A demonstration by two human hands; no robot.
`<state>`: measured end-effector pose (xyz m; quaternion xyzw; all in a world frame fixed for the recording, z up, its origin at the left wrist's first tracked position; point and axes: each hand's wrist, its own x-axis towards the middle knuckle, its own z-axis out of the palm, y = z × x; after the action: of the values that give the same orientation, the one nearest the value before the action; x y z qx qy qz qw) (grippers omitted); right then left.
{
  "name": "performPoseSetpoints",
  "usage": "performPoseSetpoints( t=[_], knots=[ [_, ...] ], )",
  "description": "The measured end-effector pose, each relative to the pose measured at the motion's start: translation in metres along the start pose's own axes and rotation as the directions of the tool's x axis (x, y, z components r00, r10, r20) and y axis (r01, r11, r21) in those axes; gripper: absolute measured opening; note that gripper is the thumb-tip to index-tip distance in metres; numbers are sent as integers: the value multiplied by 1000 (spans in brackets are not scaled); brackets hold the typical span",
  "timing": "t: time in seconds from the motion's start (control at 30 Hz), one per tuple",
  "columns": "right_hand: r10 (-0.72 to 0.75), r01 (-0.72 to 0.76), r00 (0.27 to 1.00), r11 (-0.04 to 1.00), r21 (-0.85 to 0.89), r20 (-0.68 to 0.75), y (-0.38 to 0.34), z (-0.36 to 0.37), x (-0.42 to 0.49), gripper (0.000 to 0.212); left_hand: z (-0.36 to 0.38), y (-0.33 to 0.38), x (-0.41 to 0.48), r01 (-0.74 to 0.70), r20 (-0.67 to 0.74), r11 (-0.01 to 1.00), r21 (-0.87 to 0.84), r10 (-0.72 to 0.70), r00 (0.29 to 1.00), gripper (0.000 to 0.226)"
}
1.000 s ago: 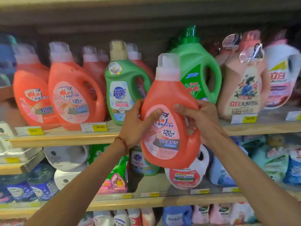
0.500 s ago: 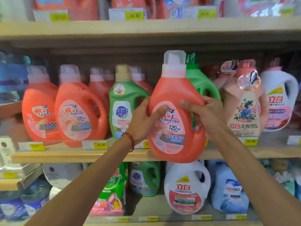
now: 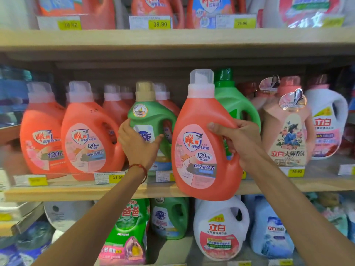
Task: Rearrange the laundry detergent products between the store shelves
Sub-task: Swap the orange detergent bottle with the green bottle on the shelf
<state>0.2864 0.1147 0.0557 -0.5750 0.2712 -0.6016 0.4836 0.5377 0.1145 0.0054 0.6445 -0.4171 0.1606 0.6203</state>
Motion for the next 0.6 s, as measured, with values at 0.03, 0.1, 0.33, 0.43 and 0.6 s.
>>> performPoseSetpoints(
  t=[0.03,0.1,0.33,0.43,0.6],
  knots=[
    [3,-3,1000,1000,-9,0,0,2,0,28,1,-3,4,34,21,999,34,-35,999,110],
    [5,-5,1000,1000,-29,7,1,4,1,33,4,-9,10,80,91,995,54,-84,992,125],
    [37,-38,999,997,-71,-10,4,9,4,37,11,-16,21,199,201,979,-33,-189,961,146],
    [36,-36,999,996,-87,-5,5,10,6,36,11,-21,25,199,214,980,-8,-192,958,150],
    [33,-33,999,995,-90,-6,5,11,9,29,7,-30,33,142,226,990,26,-144,963,150]
  ],
)
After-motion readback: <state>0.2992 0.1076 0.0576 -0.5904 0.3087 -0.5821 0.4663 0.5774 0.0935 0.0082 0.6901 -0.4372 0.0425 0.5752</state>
